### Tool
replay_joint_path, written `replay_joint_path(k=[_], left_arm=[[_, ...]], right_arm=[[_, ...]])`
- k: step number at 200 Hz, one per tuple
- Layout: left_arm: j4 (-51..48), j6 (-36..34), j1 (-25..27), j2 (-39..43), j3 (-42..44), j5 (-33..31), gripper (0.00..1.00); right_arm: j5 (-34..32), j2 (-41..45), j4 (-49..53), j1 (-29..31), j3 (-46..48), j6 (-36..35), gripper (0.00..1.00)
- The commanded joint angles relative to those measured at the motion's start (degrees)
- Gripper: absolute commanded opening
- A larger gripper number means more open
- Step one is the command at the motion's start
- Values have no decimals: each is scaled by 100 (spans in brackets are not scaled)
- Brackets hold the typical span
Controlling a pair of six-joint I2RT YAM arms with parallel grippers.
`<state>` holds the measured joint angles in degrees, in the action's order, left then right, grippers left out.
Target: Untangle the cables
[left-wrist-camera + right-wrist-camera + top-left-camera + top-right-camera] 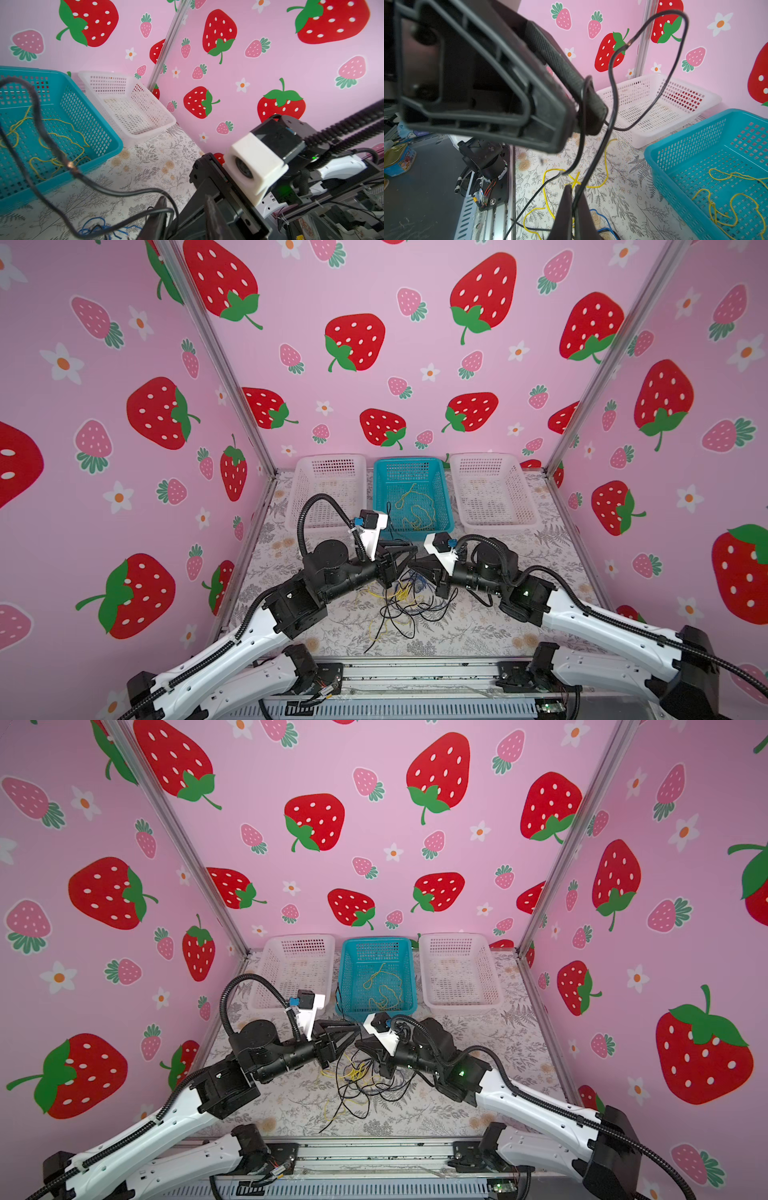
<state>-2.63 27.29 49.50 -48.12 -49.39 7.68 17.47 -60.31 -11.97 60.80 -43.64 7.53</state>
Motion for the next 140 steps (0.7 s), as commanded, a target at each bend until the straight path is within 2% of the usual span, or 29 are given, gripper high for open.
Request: replay_joint_path(k=[1,40,91,115,140], left_arm=[[-343,-313,-28,-12,-334,-332,39],[-410,-326,-25,-99,-367,-566,48],[-49,-95,-26,-181,-244,-425,48],[81,-27,-32,-145,-168,-377,42],[107,32,-32,-144,-141,-298,30]], right_arm=[[91,100,46,-6,-172,-164,0],[212,14,89,18,-207,-150,0],[239,-105,91,169,-292,-195,0],[239,-177,97,211,-304,-208,0],[173,-173,98,231,-303,-225,0]])
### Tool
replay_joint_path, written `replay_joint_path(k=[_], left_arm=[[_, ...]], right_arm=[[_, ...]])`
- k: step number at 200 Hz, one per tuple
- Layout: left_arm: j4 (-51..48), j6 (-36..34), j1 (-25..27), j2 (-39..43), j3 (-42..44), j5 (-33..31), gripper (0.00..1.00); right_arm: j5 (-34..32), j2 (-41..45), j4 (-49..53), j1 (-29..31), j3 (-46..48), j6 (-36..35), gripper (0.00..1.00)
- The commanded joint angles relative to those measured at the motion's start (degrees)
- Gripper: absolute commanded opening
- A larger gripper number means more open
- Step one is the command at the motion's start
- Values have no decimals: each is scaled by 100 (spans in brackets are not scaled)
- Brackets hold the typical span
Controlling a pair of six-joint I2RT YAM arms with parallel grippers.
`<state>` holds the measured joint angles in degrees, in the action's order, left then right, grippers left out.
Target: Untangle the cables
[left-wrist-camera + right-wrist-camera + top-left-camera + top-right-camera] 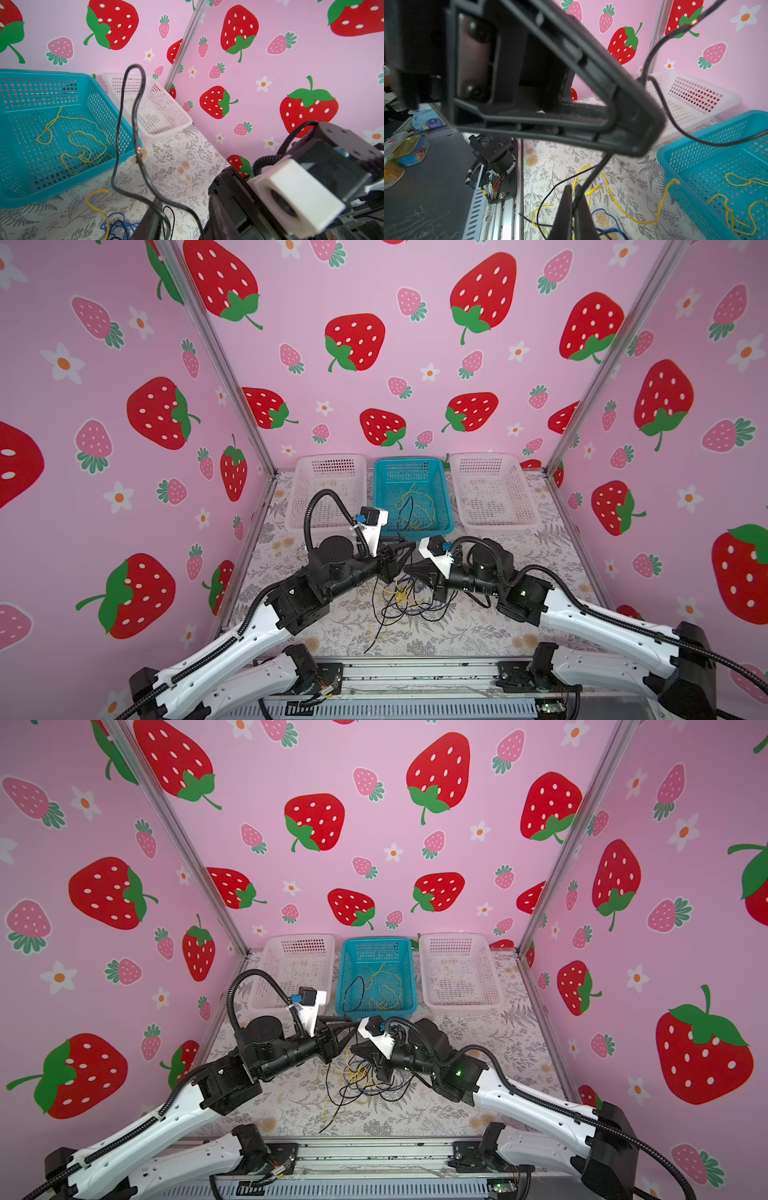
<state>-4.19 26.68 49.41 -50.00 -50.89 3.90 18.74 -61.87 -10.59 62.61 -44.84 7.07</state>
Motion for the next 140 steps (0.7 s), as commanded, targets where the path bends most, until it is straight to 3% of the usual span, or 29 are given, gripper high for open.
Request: replay_joint_path(k=[1,62,68,95,123,140], left_arm=[[257,93,-21,43,14,82,29],[235,119,-27,91,90,206,7],[213,103,-21,104,82,197,0],[4,23,-67,202,6,23,0],[-47,73,-168,405,-110,-212,0],[-25,182,-235,472,-234,-233,0]], right_arm=[[48,-18,-40,50,-183,-179,0],[-148,16,53,50,-202,-215,0],[-181,25,62,50,-190,-199,0],[-486,177,24,50,-44,-70,0],[-498,594,-222,50,504,108,40],[-306,817,-451,50,935,276,51]])
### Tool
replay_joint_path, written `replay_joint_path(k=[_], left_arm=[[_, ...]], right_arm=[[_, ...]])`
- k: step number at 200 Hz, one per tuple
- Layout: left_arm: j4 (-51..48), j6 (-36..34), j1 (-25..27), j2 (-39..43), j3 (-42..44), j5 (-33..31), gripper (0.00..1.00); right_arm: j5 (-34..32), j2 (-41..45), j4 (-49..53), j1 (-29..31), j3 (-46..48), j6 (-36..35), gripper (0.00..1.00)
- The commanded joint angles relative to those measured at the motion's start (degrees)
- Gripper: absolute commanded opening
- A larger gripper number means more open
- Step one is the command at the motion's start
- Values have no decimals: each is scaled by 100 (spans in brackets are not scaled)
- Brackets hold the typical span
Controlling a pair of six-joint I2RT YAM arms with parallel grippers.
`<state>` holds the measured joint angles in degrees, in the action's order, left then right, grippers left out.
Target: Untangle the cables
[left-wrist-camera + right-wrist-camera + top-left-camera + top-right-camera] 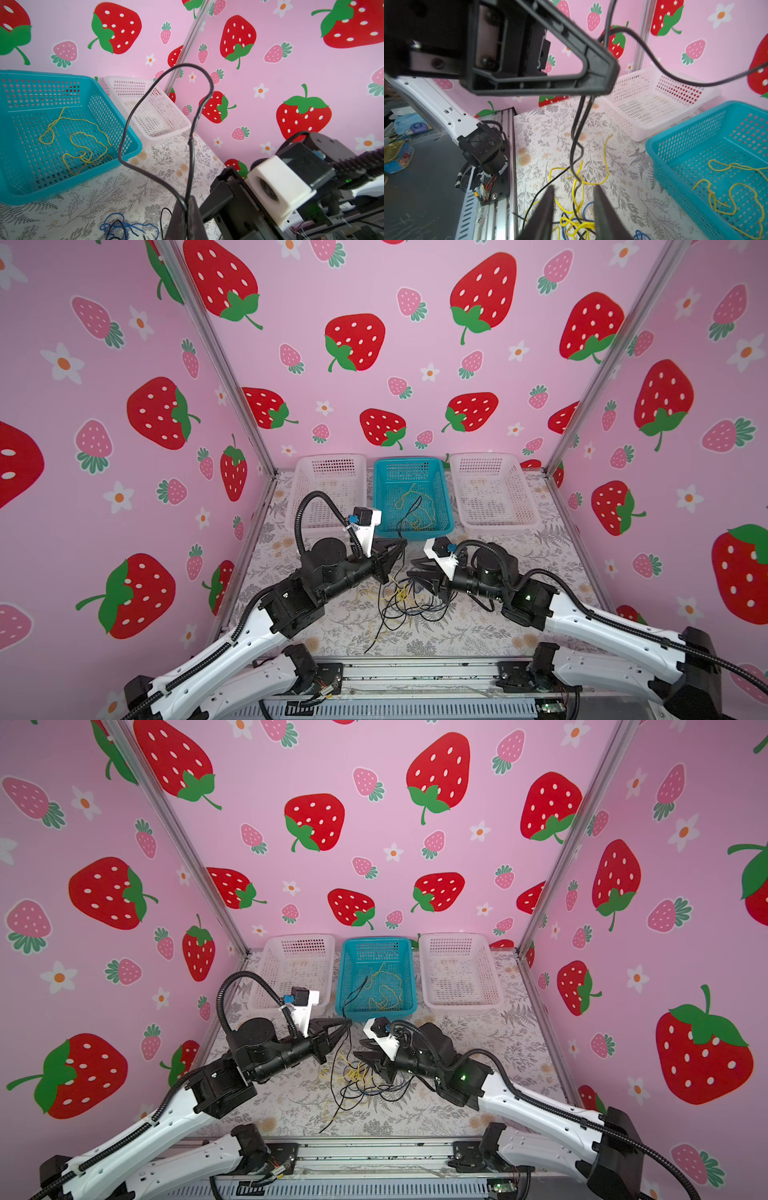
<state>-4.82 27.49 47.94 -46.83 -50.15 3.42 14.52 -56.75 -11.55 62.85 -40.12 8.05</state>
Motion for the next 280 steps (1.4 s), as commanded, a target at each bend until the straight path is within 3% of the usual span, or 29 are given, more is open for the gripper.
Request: replay_joint_path(k=[1,19,52,95,172,195,218,280], left_arm=[[41,109,-95,156,-323,-180,0],[86,219,-115,127,-487,-18,0],[180,406,-118,10,-654,193,0],[104,457,-117,55,-746,158,0],[405,781,-118,149,-698,214,0],[480,897,-114,155,-637,273,0],[543,986,-118,257,-532,241,0],[525,1022,-119,416,-434,200,0]], right_arm=[[127,314,-373,26,484,183,53],[220,374,-774,25,932,405,61],[276,-134,-1518,26,1253,638,64],[-500,-508,-1773,26,1335,473,64],[-1103,-1613,-3003,26,1404,811,58],[-1337,-1879,-3242,26,1260,853,52],[-1687,-2168,-3335,26,1132,950,38],[-1321,-2051,-4149,17,1314,1108,43]])
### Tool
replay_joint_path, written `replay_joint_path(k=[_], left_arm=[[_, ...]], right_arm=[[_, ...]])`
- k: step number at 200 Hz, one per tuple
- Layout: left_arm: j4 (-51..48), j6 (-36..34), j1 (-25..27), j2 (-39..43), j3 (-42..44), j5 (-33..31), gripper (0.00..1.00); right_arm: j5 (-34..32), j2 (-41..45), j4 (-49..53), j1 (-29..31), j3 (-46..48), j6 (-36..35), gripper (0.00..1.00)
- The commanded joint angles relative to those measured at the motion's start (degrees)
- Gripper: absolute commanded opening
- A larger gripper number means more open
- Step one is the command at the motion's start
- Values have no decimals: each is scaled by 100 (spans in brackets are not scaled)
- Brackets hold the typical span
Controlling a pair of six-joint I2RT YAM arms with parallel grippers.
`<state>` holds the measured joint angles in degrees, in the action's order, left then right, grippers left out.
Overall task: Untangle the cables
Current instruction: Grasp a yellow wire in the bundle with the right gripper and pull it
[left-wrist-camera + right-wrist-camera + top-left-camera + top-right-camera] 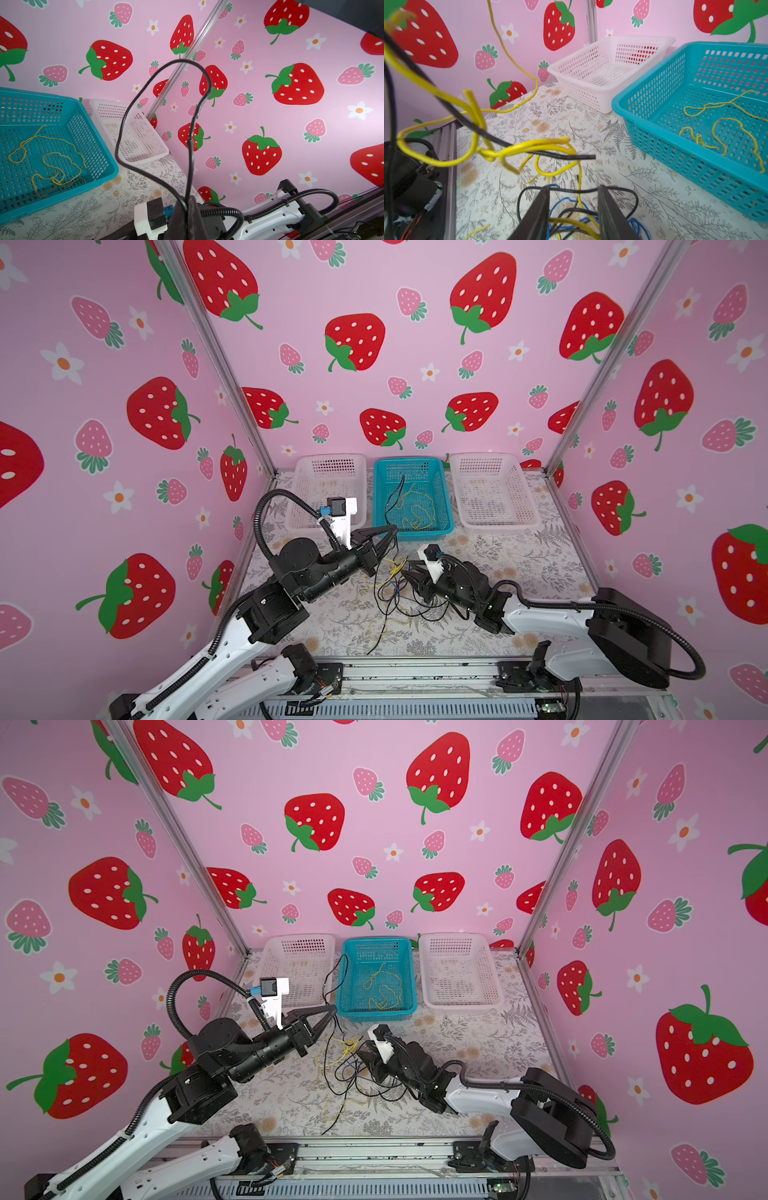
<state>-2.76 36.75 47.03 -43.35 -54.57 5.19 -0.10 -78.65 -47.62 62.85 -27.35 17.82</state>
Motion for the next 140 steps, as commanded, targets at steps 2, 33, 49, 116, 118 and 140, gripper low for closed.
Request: replay_joint_path(k=[2,33,49,116,118,140], left_arm=[[320,95,-31,65,14,21,0],[347,96,-26,101,48,-11,0],[407,136,-25,74,60,19,0],[711,334,-21,73,84,78,0],[719,340,-21,73,86,85,0],[841,444,-27,85,137,131,0]], right_arm=[[166,157,-555,17,42,133,43],[514,324,-750,17,204,161,49],[813,323,-789,17,198,162,50],[1025,-35,-912,26,97,317,45],[1013,-36,-909,26,90,318,45],[758,-85,-871,26,4,310,39]])
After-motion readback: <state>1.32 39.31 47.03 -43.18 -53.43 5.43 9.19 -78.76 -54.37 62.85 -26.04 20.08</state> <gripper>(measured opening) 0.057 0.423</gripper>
